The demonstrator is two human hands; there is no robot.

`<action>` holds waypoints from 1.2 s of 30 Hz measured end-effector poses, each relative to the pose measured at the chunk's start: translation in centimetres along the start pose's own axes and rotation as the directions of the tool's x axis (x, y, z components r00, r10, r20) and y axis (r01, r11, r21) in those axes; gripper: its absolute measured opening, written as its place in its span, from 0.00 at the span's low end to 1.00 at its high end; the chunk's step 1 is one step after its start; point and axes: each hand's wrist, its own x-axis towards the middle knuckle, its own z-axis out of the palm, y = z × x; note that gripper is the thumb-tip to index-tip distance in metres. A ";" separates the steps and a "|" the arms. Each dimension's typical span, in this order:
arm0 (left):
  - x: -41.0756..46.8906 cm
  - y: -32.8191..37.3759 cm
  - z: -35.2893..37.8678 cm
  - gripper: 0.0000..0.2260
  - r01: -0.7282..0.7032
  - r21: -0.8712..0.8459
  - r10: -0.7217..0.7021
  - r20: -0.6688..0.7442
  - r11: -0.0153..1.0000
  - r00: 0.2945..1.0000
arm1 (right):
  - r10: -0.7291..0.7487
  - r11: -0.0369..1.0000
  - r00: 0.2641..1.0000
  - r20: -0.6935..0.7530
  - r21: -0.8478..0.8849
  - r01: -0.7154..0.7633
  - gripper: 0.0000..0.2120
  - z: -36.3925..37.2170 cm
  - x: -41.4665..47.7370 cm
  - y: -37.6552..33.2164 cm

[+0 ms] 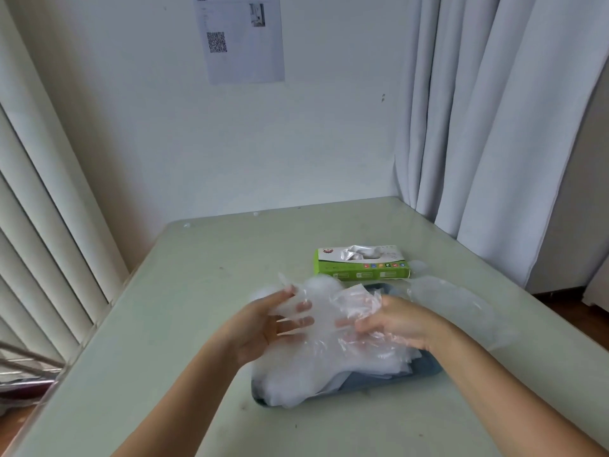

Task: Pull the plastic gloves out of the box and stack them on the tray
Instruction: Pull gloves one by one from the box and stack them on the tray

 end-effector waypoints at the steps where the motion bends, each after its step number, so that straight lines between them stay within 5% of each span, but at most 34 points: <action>1: 0.0 -0.3 0.3 0.23 -0.019 0.099 0.023 -0.041 0.995 0.999 | -0.007 1.000 1.000 -0.016 0.005 0.007 0.17 -0.1 0.2 0.4; 5: 0.4 -1.1 1.0 0.25 -0.090 0.311 0.152 -0.181 0.946 0.972 | -0.086 0.990 0.988 -0.129 -0.120 0.070 0.22 -0.6 0.6 0.9; 12: -0.6 0.7 0.5 0.28 -0.156 0.611 0.349 -0.210 0.776 0.913 | -0.152 0.987 0.963 -0.224 -0.077 0.138 0.08 -1.2 0.9 1.6; 14: -1.1 0.8 0.7 0.28 -0.065 0.868 0.516 -0.231 0.492 0.825 | -0.136 0.985 0.956 -0.261 -0.138 0.102 0.06 -1.2 1.4 2.1; 16: -1.5 0.2 1.5 0.28 -0.024 0.986 0.684 -0.098 0.166 0.723 | -0.142 0.970 0.946 -0.292 -0.233 0.074 0.06 -0.8 1.6 2.2; 17: -1.7 -0.3 2.2 0.28 -0.064 0.995 0.712 -0.014 0.083 0.702 | -0.149 0.963 0.942 -0.300 -0.260 0.069 0.07 -0.7 1.6 2.2; 24: -0.9 -4.8 6.2 0.19 -0.119 0.847 0.523 0.424 -0.518 0.739 | -0.171 0.957 0.940 -0.294 -0.278 0.087 0.04 -0.3 1.8 2.2; 26: -0.9 -5.2 6.3 0.17 -0.120 0.826 0.419 0.398 -0.550 0.816 | -0.170 0.955 0.942 -0.291 -0.286 0.084 0.06 -0.4 2.0 2.4; 31: -1.8 -5.3 5.1 0.22 -0.116 0.903 0.130 0.185 -0.414 0.974 | -0.145 0.956 0.951 -0.272 -0.287 0.064 0.09 -1.0 2.4 2.7; 36: -2.4 -5.4 3.6 0.22 -0.127 0.952 0.026 0.140 -0.278 0.990 | -0.072 0.923 0.993 -0.092 -0.384 0.032 0.13 -2.0 2.0 0.2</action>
